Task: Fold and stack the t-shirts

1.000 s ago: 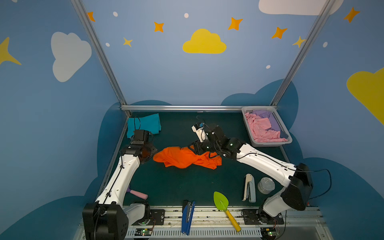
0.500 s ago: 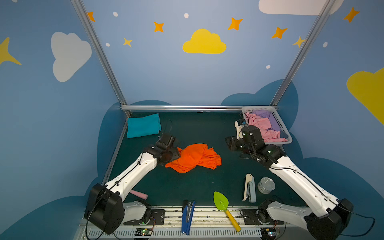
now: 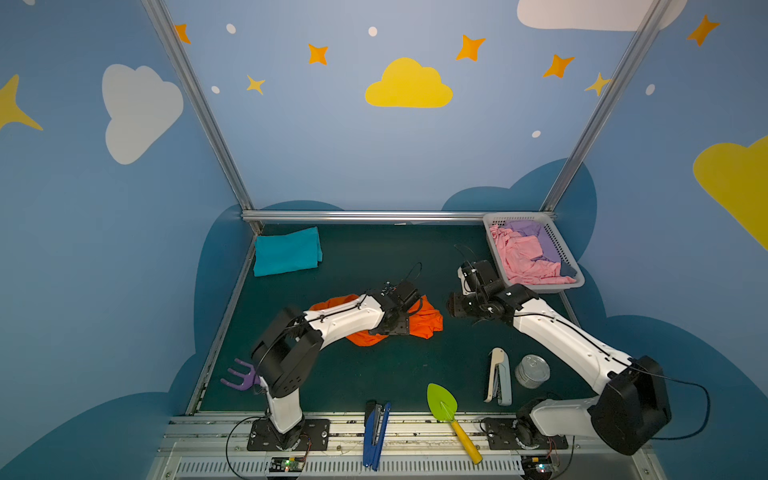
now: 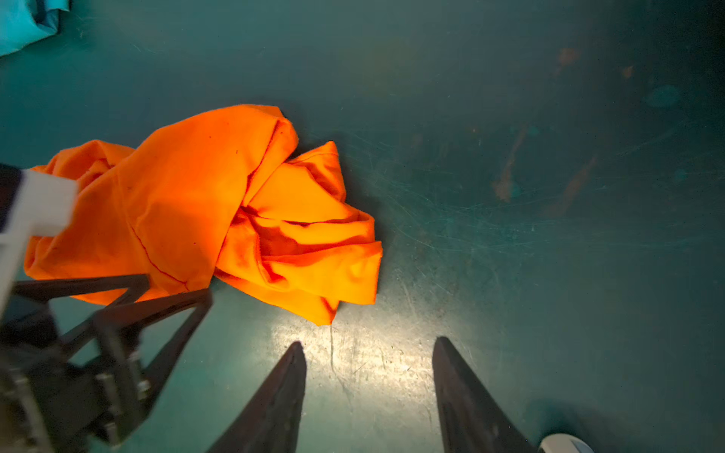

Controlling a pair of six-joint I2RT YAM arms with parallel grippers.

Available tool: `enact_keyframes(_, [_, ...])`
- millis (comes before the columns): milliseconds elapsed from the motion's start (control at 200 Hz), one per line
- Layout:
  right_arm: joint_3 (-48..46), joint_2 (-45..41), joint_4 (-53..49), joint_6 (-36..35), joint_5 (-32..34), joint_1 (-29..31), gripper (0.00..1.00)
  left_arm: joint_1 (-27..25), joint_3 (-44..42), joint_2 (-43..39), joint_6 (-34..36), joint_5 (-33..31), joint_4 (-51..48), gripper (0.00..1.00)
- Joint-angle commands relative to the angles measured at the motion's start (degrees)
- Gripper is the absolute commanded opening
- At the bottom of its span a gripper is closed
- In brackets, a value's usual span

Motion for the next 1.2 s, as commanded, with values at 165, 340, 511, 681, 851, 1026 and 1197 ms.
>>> enact_keyframes(165, [1.64, 2.1, -2.37, 0.44, -2.8, -1.33, 0.52, -0.83, 8.94, 10.47, 0.85, -13.39, -11.51, 0.43])
enact_keyframes(340, [3.09, 3.49, -3.63, 0.35, -7.53, -1.86, 0.54, -0.92, 13.97, 8.66, 0.54, -17.64, -17.27, 0.06])
enact_keyframes(511, [4.81, 7.76, -5.42, -1.53, -6.39, 2.75, 0.54, -0.62, 17.76, -1.65, 1.66, -23.61, -21.95, 0.04])
enact_keyframes(681, [7.88, 13.63, -4.64, -3.9, -7.11, 8.65, 0.55, 1.25, 15.33, -12.72, 0.76, -24.21, -20.97, 0.04])
enact_keyframes(851, [13.42, 21.64, -2.73, -4.18, -6.33, 10.37, 0.56, 5.82, 10.53, -21.13, -0.86, -19.41, -20.23, 0.04])
enact_keyframes(1026, [17.97, 29.57, 0.87, -3.7, -5.2, 9.99, 0.51, 11.82, 6.45, -29.15, -0.74, -16.48, -19.44, 0.04])
enact_keyframes(1197, [21.94, 32.55, 1.94, -3.85, -9.02, 8.59, 0.0, 15.6, 5.12, -35.2, 1.58, -15.5, -18.67, 0.04])
